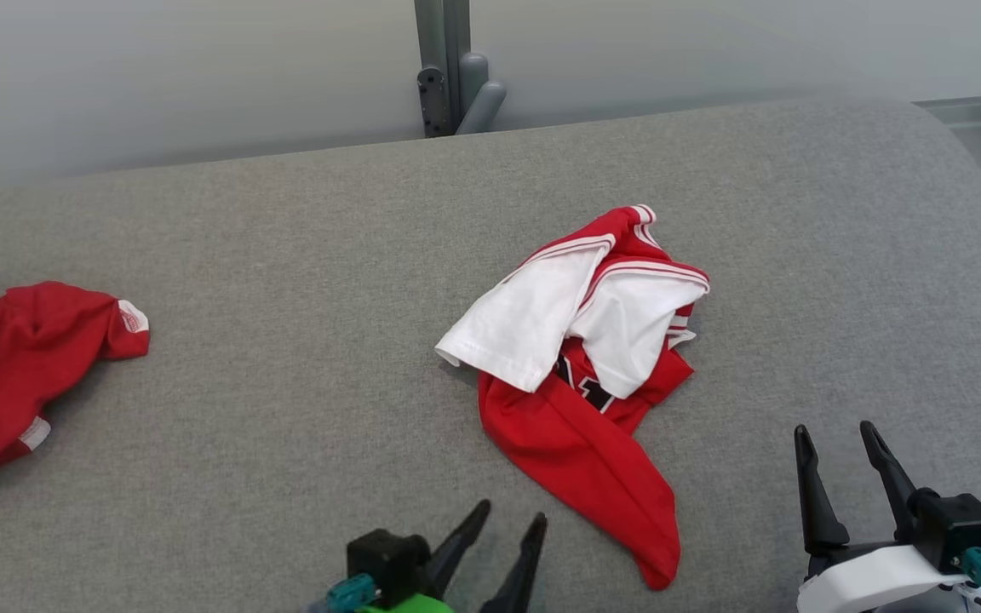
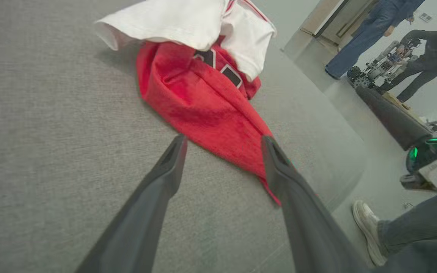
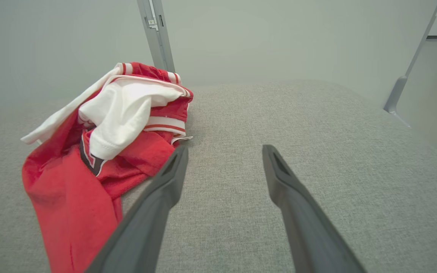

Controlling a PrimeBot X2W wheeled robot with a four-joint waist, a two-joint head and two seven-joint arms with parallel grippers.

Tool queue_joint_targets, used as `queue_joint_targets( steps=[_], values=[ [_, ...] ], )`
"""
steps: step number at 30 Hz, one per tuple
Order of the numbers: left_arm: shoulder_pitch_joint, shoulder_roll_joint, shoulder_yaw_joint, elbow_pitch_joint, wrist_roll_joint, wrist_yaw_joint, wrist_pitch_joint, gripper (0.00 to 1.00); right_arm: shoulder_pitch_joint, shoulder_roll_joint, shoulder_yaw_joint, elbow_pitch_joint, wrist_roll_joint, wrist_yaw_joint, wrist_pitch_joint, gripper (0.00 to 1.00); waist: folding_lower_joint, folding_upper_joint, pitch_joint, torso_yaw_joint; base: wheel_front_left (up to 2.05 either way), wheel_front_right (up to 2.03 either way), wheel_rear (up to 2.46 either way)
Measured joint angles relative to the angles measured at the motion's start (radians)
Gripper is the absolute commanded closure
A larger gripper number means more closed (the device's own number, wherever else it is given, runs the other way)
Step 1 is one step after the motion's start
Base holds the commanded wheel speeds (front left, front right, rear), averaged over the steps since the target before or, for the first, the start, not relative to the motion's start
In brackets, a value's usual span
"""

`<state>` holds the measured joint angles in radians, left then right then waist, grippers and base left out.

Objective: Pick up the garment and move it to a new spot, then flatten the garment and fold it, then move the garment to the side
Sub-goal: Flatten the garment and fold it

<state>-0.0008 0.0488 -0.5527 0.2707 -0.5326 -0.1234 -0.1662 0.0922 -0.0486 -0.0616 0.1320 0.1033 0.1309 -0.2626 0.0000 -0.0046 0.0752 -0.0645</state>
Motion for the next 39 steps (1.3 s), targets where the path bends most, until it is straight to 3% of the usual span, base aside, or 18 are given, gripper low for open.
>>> queue_joint_targets(
  steps=[7, 11, 16, 26, 31, 32, 33, 34, 35, 39],
  values=[
    [-0.101, -0.001, -0.173, -0.013, -0.148, 0.002, 0.186, 0.0, -0.041, 0.0, 0.001, -0.009, 0.0, 0.0, 0.0, 0.0, 0.0, 0.0, 0.045, -0.026, 0.0, 0.0, 0.0],
    [-0.167, -0.001, -0.281, 0.044, -0.196, 0.033, 0.279, 0.0, -0.059, -0.001, 0.003, -0.01, 0.006, 0.0, 0.0, 0.0, 0.0, 0.0, 0.082, -0.051, 0.0, 0.0, 0.0],
    [-0.216, 0.0, -0.322, 0.087, -0.224, 0.058, 0.28, 0.0, -0.07, 0.0, 0.01, -0.006, 0.015, 0.0, 0.0, 0.0, 0.0, 0.0, 0.101, -0.082, 0.0, 0.0, 0.0],
    [-0.283, -0.001, -0.394, 0.158, -0.41, 0.125, 0.236, 0.0, -0.078, 0.0, 0.013, 0.0, 0.019, 0.0, 0.0, 0.0, 0.0, 0.0, 0.128, -0.133, 0.0, 0.0, 0.0],
    [-0.325, -0.004, -0.424, 0.231, -0.477, 0.131, 0.176, 0.0, -0.083, 0.0, 0.019, 0.011, 0.02, 0.0, 0.0, 0.0, 0.0, 0.0, 0.122, -0.137, 0.0, 0.0, 0.0],
    [-0.332, -0.004, -0.432, 0.248, -0.487, 0.125, 0.164, 0.06, -0.084, 0.0, 0.021, 0.012, 0.021, 0.0, 0.0, 0.0, 0.0, 0.0, 0.121, -0.137, 0.0, 0.0, 0.0],
    [-0.339, -0.004, -0.442, 0.262, -0.496, 0.119, 0.155, 0.55, -0.085, 0.0, 0.021, 0.013, 0.021, 0.0, 0.0, 0.0, 0.0, 0.0, 0.12, -0.137, 0.0, 0.0, 0.0],
    [-0.343, -0.004, -0.448, 0.274, -0.515, 0.113, 0.147, 0.83, -0.085, 0.0, 0.022, 0.013, 0.023, 0.0, 0.0, 0.0, 0.0, 0.0, 0.119, -0.137, 0.0, 0.0, 0.0],
    [-0.346, -0.004, -0.452, 0.285, -0.532, 0.105, 0.142, 1.0, -0.085, 0.0, 0.023, 0.014, 0.023, 0.0, 0.0, 0.0, 0.0, 0.0, 0.117, -0.136, 0.0, 0.0, 0.0],
    [-0.352, -0.008, -0.453, 0.327, -0.578, 0.086, 0.119, 1.0, -0.085, 0.0, 0.021, 0.015, 0.023, 0.0, 0.0, 0.0, 0.0, 0.0, 0.107, -0.131, 0.0, 0.0, 0.0]
  ],
)
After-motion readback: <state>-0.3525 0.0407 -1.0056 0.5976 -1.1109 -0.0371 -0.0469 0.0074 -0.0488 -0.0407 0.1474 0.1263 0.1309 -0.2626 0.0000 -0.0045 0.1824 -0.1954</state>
